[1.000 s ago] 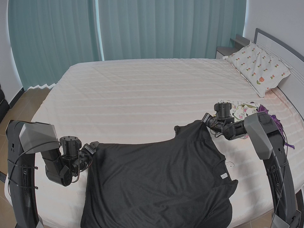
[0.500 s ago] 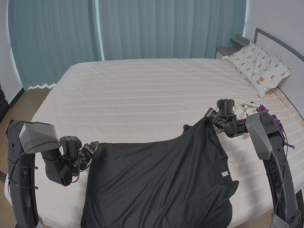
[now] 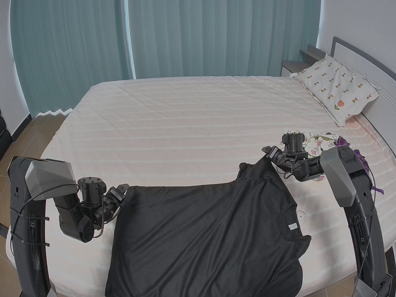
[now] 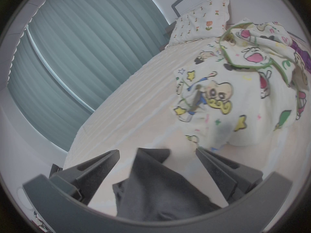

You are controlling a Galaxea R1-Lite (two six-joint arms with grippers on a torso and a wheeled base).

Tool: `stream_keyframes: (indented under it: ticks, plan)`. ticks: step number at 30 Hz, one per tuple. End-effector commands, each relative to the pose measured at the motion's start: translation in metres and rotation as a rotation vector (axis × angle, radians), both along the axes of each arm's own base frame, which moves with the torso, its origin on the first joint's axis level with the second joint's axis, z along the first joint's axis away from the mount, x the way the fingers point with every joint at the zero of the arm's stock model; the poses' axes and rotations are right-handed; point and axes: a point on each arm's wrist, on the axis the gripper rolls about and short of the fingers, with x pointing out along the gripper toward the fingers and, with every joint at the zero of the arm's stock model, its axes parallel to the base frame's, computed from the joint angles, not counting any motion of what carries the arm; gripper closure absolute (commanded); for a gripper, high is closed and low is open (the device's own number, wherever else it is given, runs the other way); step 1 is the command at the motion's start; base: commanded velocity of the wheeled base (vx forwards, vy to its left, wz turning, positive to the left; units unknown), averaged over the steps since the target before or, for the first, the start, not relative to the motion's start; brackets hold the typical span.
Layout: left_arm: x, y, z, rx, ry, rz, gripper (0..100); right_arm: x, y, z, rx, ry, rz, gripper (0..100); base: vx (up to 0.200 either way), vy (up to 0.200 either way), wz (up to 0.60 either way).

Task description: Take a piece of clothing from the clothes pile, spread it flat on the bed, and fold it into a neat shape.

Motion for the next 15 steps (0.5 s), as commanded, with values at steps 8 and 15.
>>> stream_keyframes:
  ticks: [8, 15]
  plan:
    - [-0.020, -0.011, 0.009, 0.013, -0.114, -0.045, 0, -0.078, -0.010, 0.038, -0.007, 0.050, 0.054, 0, 0.000, 0.000, 0.00]
    - [-0.037, -0.017, 0.007, 0.081, -0.099, -0.107, 0, -0.146, -0.026, 0.045, 0.022, 0.117, 0.071, 0, 0.000, 0.000, 0.00]
